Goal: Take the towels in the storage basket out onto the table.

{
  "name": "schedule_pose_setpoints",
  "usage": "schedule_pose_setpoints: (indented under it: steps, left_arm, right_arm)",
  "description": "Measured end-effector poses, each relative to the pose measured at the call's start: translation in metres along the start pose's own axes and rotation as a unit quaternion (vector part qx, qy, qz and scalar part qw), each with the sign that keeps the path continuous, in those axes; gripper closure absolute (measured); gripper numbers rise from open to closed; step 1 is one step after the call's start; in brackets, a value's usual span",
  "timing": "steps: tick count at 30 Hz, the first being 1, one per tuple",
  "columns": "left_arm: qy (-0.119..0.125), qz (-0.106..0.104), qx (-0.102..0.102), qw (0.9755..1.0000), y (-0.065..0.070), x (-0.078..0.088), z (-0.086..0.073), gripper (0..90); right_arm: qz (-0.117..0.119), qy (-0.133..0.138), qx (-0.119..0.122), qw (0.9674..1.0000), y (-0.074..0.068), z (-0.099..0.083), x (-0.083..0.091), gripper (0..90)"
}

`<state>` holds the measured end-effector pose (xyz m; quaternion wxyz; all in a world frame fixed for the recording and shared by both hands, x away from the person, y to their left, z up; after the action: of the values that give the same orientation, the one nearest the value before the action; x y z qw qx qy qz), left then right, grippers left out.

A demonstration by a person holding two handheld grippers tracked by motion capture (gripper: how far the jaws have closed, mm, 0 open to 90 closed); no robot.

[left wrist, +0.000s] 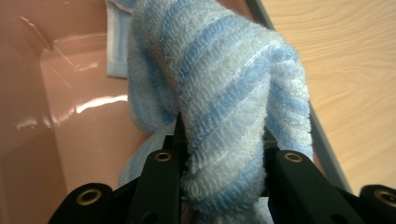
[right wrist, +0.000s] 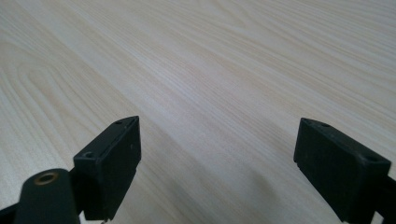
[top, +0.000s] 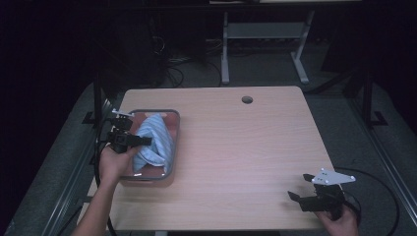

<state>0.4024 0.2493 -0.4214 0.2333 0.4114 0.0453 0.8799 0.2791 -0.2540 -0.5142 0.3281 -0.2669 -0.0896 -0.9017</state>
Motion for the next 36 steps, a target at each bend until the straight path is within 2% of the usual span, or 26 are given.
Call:
schedule_pose_setpoints:
  steps: [15,25,36]
  left_arm:
    - [0.030,-0.017,-0.001,0.9994,0.007,0.025,0.013,70.9]
    - [0.048,-0.028,0.006,0.9985,0.009,0.035,0.022,70.8]
    - [0.067,-0.032,-0.001,0.9972,0.015,0.053,0.038,70.8]
  right_arm:
    - [-0.004,0.001,0.002,1.0000,0.000,0.001,0.000,14.3]
    - [-0.004,0.000,0.003,1.0000,0.001,0.001,0.000,14.3]
    - [-0.006,0.002,0.002,1.0000,0.002,0.002,0.001,14.3]
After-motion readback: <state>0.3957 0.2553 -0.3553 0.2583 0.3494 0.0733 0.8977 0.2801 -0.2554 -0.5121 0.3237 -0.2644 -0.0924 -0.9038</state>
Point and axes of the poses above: each handheld gripper's, and its own axes: x roughly backward along the jaws, z roughly out of its top, y roughly to its right, the point moved 8 cm from there along -x, roughly forward along the jaws, and after that the axes turned 8 degrees about y, right-handed, at the moved point
